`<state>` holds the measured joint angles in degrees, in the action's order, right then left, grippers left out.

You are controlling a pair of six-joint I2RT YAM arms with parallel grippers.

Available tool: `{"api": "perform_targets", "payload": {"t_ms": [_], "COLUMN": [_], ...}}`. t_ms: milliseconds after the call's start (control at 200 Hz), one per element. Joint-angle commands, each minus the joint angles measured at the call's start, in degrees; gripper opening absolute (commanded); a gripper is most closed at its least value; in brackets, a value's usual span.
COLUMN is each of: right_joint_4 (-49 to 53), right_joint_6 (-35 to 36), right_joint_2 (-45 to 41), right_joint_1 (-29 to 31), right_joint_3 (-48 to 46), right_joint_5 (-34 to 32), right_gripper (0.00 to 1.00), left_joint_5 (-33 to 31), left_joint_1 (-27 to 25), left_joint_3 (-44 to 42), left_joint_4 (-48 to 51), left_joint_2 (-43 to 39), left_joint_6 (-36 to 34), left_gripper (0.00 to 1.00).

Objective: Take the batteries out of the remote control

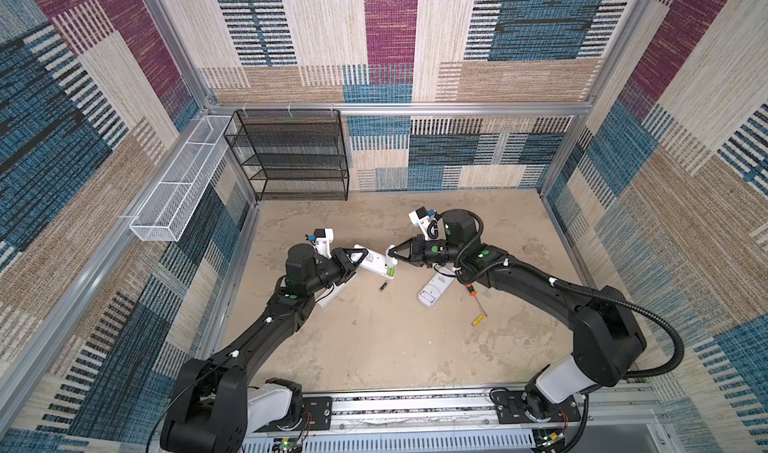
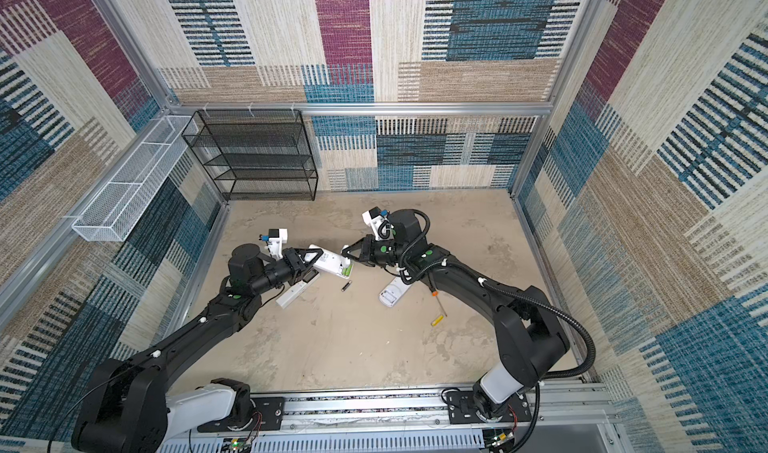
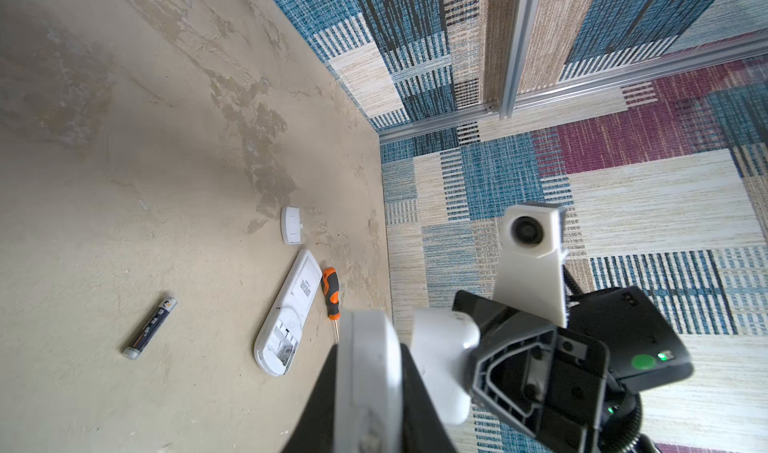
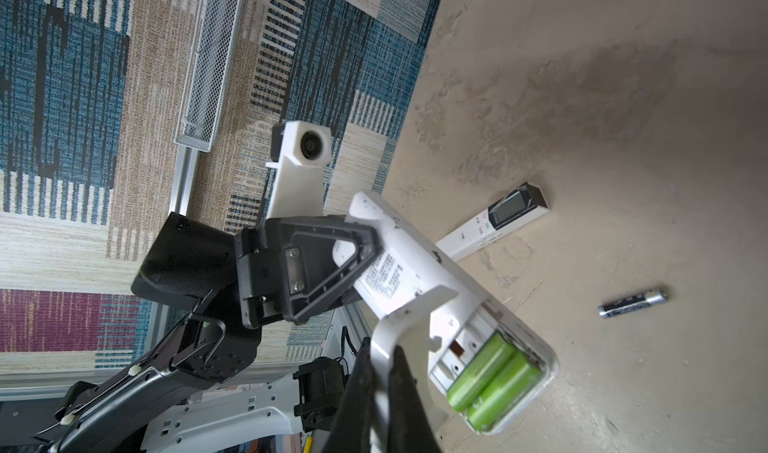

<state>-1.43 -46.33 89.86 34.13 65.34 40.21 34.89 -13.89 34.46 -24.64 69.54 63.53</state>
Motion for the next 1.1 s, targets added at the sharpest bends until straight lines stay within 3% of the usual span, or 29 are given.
{"api": "perform_targets", "payload": {"t_ms": [0,205,501,721,911,1097], "right_joint_4": [8.1,22.5,27.2,30.0,30.9,31.4], "right_joint_6": [9.6,23.9,32.2,36.5,38.2,37.9], "right_joint_2": [0.3,5.3,20.0,29.7,35.1,35.7], "right_joint_1": [-0.2,-0.5,-0.2,0.8,1.2,1.4], "right_joint_3": [4.5,12.5,20.3,25.4,27.9,28.4], "right_joint_5": [-3.9,-22.6,-40.8,-49.4,-52.4,-51.7], "right_gripper": [0.0,0.0,0.0,0.0,0.0,0.23], "left_joint_5": [1.8,1.9,-7.7,-8.2,-7.9,-8.2], "left_joint_1": [0.0,-1.7,-13.8,-16.6,-17.6,-17.7], "left_joint_3": [-0.4,-3.6,-7.6,-8.0,-7.1,-7.0], "left_joint_4": [-1.7,-0.2,-2.3,-13.5,-20.2,-17.8], "left_joint_2": [0.9,2.5,7.4,16.5,24.5,25.3], "left_joint_6": [0.9,0.3,-0.2,3.5,6.6,6.7], "left_gripper": [0.0,0.0,0.0,0.0,0.0,0.0]}}
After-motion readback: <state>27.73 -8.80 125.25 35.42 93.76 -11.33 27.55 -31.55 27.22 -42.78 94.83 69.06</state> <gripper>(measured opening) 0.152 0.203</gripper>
